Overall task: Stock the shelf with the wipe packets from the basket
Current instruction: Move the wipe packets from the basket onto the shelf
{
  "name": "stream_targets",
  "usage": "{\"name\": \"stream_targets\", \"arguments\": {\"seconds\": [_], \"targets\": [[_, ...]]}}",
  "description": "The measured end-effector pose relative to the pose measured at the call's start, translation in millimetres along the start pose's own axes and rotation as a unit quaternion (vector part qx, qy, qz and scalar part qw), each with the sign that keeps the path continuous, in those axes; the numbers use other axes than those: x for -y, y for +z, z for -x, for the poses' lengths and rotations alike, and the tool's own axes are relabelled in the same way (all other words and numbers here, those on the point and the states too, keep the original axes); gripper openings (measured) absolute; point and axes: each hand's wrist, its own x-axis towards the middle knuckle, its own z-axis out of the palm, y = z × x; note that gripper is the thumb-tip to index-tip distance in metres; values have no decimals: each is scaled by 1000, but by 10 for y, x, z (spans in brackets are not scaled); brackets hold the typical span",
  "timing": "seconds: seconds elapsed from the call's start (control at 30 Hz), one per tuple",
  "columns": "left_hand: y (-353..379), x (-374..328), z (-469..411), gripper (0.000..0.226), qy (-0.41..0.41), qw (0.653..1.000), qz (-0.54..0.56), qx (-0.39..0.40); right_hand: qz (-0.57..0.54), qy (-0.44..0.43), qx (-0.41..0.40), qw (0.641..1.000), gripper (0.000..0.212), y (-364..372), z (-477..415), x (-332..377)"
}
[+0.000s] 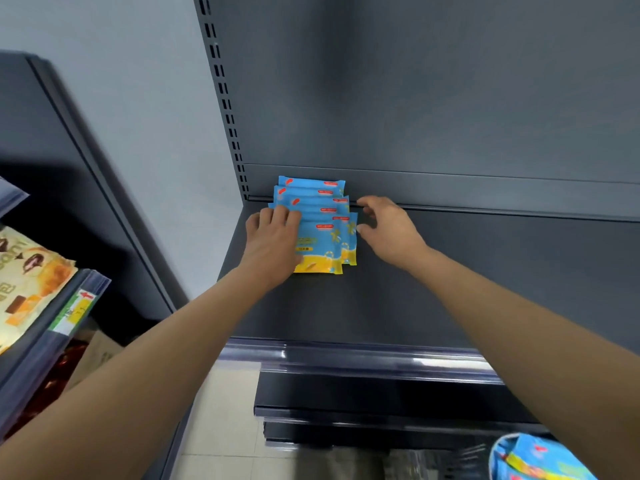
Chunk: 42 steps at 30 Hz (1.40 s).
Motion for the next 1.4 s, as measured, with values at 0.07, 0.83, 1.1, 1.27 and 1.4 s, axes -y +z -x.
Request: {"name": "stream_targets", "arguments": {"seconds": [0.07, 0.83, 1.1, 1.27, 1.4], "targets": [[11, -16, 48, 66, 6, 1000, -7, -2, 17, -21, -5, 1000, 44, -45, 78, 42], [-1456, -2140, 1297, 55, 124, 950, 48, -282, 240, -239, -232, 912, 51, -1580, 2082, -154], [-1321, -3525, 2013, 57, 121, 959, 67, -248, 248, -240, -221, 912, 53, -2203, 3182, -1156], [-872, -4104, 2318, 58, 121, 976, 87, -157, 259, -190, -114, 940, 53, -2237, 3603, -1885], [-393, -4242, 2494, 59, 125, 988, 87, -38, 265, -148, -2, 953, 52, -2027, 3792, -2362]]}}
